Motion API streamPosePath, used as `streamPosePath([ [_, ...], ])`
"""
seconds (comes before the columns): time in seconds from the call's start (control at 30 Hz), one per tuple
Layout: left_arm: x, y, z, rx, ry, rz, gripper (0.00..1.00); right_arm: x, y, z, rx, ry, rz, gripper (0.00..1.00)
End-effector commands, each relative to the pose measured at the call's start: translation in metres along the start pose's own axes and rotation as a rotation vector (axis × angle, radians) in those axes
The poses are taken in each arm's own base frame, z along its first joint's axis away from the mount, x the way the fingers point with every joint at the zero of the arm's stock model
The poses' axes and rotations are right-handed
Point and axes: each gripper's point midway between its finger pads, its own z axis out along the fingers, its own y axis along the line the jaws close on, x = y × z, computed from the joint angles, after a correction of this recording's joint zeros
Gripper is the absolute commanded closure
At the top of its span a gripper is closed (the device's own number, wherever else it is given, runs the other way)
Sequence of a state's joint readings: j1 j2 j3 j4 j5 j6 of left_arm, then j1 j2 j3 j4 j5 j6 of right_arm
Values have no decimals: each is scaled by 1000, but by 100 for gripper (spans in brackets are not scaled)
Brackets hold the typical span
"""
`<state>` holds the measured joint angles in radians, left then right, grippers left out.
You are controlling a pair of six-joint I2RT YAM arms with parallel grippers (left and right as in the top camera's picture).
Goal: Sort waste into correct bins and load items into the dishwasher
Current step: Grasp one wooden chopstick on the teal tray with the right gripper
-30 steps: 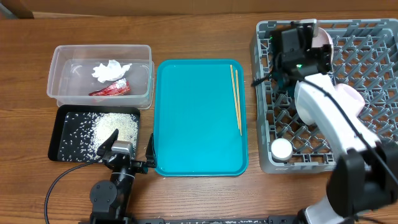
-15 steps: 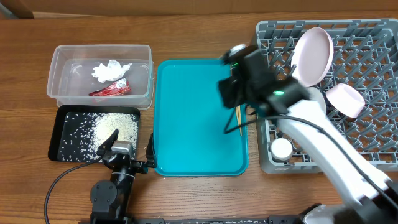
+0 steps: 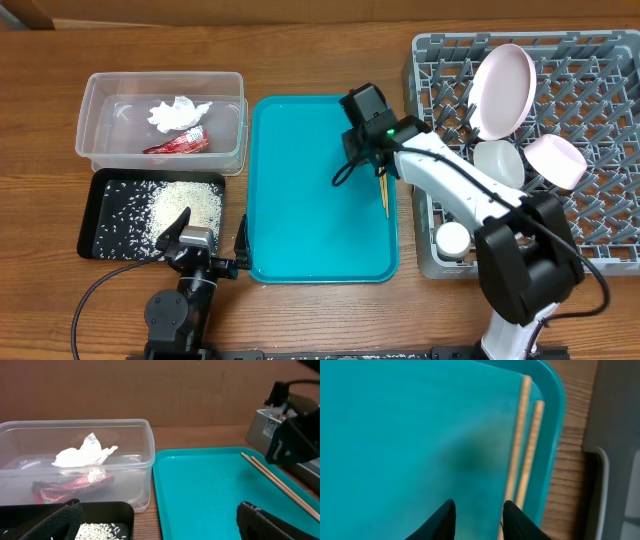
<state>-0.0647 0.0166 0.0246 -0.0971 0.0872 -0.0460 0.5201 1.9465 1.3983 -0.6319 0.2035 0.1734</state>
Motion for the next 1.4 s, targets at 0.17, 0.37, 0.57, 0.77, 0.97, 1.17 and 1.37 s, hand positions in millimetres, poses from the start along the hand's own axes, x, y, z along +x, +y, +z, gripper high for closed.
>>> streamPosePath([
  [0.17,1,-1,0,9,-6,-6,0,30,-17,50,87,110,0,68],
  [0.37,1,-1,0,9,-6,-6,0,46,5,49,15,166,-27,90],
  [0.57,1,-1,0,9,-6,-6,0,56,30,38,-6,191,-87,96],
  [0.77,1,-1,0,9,-6,-6,0,18,48,-9,-48,85,-58,96],
  [0.97,1,-1,0,9,-6,-6,0,-41,6,-81,-64,-110,70,96],
  [1.17,1,-1,0,9,-6,-6,0,-58,-75,-96,20,-157,154,96],
  [1.37,1,-1,0,9,-6,-6,0,-30,-121,-66,83,-24,144,96],
])
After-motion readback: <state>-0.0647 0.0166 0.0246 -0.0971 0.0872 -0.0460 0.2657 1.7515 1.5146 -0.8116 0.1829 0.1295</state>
